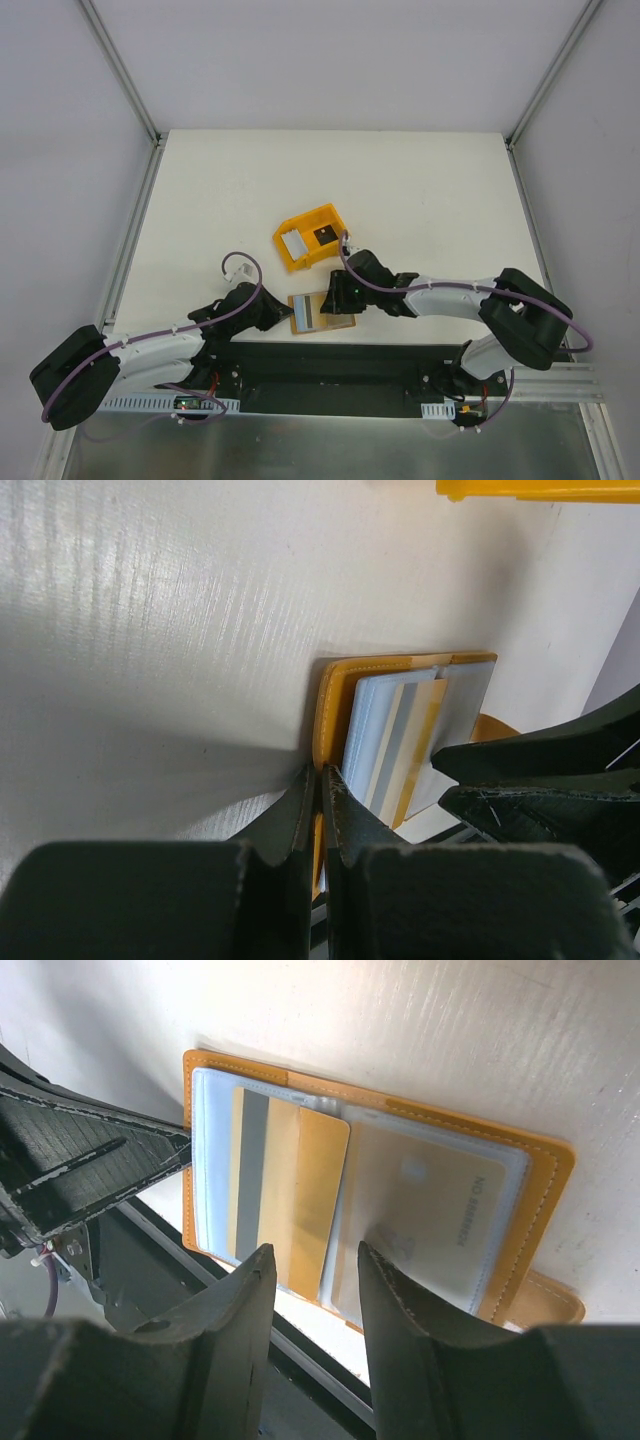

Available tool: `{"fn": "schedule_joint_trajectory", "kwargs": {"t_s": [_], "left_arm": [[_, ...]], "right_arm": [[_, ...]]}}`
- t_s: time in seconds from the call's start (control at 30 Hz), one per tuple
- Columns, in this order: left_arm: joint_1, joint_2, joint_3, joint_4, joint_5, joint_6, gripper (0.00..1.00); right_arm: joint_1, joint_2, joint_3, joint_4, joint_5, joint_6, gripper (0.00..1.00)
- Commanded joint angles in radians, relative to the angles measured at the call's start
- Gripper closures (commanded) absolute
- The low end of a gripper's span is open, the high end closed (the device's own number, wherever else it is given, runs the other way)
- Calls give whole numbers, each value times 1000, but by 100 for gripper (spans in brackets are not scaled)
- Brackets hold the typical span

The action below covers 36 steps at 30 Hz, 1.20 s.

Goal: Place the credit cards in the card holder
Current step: Insert the credit card into the card holder.

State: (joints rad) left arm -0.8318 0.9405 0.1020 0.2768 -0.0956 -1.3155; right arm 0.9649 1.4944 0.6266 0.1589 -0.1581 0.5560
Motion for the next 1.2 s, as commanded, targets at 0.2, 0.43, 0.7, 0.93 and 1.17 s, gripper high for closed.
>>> {"fn": "schedule_joint_trajectory", "kwargs": {"t_s": [0.2,0.43,0.7,0.93,1.17], "left_arm": [[-3,23,-2,-31,-9,42,100],[-4,57,10,-5,11,58,100],[-4,86,22,10,19,59,100],[-4,96,27,15,23,64,100],[-4,100,28,21,27,61,100]], "right_arm": [[11,56,65,-47,14,-31,59],[14,125,133,-58,-34,-56,59],[26,112,148,-33,-58,-96,59],[26,102,147,8,-90,-105,58],[29,106,163,8,-93,-97,60]]}}
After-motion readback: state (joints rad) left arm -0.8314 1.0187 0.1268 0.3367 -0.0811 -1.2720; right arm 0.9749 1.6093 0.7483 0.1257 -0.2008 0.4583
